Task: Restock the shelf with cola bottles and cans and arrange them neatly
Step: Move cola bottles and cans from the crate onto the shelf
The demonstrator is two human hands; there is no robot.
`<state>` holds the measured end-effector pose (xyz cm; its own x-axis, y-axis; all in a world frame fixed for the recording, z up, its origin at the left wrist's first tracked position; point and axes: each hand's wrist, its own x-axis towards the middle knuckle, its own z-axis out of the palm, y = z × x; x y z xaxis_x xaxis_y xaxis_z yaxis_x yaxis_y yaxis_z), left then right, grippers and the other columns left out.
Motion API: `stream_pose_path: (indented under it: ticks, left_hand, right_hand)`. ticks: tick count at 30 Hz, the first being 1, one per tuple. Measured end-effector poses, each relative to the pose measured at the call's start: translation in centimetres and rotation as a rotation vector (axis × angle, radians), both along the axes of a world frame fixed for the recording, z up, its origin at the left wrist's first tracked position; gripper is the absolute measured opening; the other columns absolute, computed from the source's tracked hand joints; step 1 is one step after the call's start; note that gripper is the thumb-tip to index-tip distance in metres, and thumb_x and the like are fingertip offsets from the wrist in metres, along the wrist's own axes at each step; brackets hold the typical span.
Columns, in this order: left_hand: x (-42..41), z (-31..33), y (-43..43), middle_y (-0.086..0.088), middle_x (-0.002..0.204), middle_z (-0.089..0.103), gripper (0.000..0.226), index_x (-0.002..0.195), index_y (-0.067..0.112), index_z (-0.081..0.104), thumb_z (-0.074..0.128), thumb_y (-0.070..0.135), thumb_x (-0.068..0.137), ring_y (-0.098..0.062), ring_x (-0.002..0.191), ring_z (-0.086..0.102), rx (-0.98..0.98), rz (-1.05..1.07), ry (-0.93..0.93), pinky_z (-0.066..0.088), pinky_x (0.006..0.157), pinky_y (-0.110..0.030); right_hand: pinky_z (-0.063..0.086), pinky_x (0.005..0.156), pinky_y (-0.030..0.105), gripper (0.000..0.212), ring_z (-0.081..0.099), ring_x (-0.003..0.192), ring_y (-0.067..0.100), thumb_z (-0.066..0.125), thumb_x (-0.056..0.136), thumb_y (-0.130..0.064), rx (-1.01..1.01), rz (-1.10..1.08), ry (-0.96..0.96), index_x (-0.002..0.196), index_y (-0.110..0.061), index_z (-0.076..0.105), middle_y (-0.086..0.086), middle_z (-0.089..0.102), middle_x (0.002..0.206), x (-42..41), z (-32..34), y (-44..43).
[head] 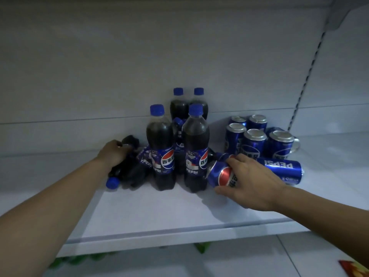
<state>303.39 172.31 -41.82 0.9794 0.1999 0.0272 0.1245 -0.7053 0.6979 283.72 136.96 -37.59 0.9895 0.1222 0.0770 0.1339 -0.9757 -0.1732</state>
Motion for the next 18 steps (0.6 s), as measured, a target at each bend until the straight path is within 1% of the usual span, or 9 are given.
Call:
stream_pose_path:
  ticks: [3, 7, 10, 12, 15, 17, 18]
  left_hand:
    - [-2.3, 1.6, -0.7, -0.012, 0.108, 0.065, 0.033, 0.110, 0.015, 0.061, 0.060, 0.044, 0.094, -0.032, 0.099, 0.062, 0.037, -0.029, 0.007, 0.050, 0.090, -0.039]
    - [-6.6, 3.6, -1.5, -0.007, 0.109, 0.061, 0.024, 0.108, 0.024, 0.055, 0.057, 0.045, 0.097, -0.032, 0.103, 0.061, 0.058, -0.066, -0.030, 0.050, 0.095, -0.041]
    - [-9.9, 4.8, -1.9, -0.007, 0.107, 0.067, 0.020, 0.104, 0.024, 0.059, 0.059, 0.041, 0.095, -0.032, 0.101, 0.063, 0.040, -0.103, -0.105, 0.052, 0.093, -0.042]
    - [-12.2, 5.7, -3.0, -0.005, 0.105, 0.070, 0.019, 0.105, 0.025, 0.063, 0.063, 0.039, 0.092, -0.030, 0.100, 0.064, 0.030, -0.159, -0.180, 0.052, 0.091, -0.040]
    - [-15.6, 6.8, -6.0, 0.003, 0.095, 0.071, 0.003, 0.096, 0.025, 0.065, 0.063, 0.024, 0.096, -0.020, 0.092, 0.066, 0.015, -0.292, -0.286, 0.050, 0.081, -0.035]
    - [-17.9, 7.4, -8.7, 0.008, 0.090, 0.070, 0.011, 0.092, 0.030, 0.065, 0.063, 0.020, 0.097, -0.011, 0.084, 0.065, -0.011, -0.423, -0.333, 0.048, 0.074, -0.031]
    - [-18.9, 7.7, -10.1, 0.010, 0.090, 0.069, 0.012, 0.093, 0.032, 0.065, 0.063, 0.020, 0.097, -0.006, 0.083, 0.064, -0.010, -0.494, -0.346, 0.047, 0.073, -0.027]
  right_hand:
    - [0.049, 0.085, 0.031, 0.067, 0.052, 0.099, 0.015, 0.061, 0.080, -0.074, -0.016, 0.007, 0.003, 0.128, -0.027, 0.052, -0.005, 0.050, 0.111, 0.0, 0.1, 0.3]
    - [0.049, 0.086, 0.033, 0.070, 0.053, 0.101, 0.017, 0.062, 0.080, -0.073, -0.016, 0.004, -0.022, 0.130, -0.025, 0.052, -0.002, 0.051, 0.113, -0.8, 0.3, 0.3]
    - [0.052, 0.088, 0.036, 0.072, 0.052, 0.102, 0.018, 0.063, 0.080, -0.073, -0.019, -0.001, -0.041, 0.131, -0.025, 0.052, -0.002, 0.051, 0.114, -1.7, 0.6, 0.2]
    - [0.052, 0.089, 0.036, 0.075, 0.051, 0.105, 0.019, 0.064, 0.080, -0.072, -0.018, -0.006, -0.045, 0.135, -0.024, 0.049, -0.001, 0.050, 0.118, -2.5, 0.6, -0.2]
    - [0.051, 0.094, 0.039, 0.081, 0.052, 0.114, 0.022, 0.065, 0.080, -0.071, -0.031, -0.017, -0.060, 0.143, -0.024, 0.045, 0.002, 0.050, 0.126, -3.6, 0.5, -1.1]
    - [0.052, 0.095, 0.041, 0.081, 0.052, 0.117, 0.023, 0.065, 0.079, -0.071, -0.034, -0.033, -0.080, 0.143, -0.025, 0.045, 0.003, 0.050, 0.132, -4.5, 0.5, -2.2]
    - [0.052, 0.094, 0.041, 0.080, 0.052, 0.116, 0.023, 0.065, 0.079, -0.071, -0.037, -0.046, -0.087, 0.141, -0.025, 0.047, 0.003, 0.050, 0.132, -4.9, 0.5, -3.0]
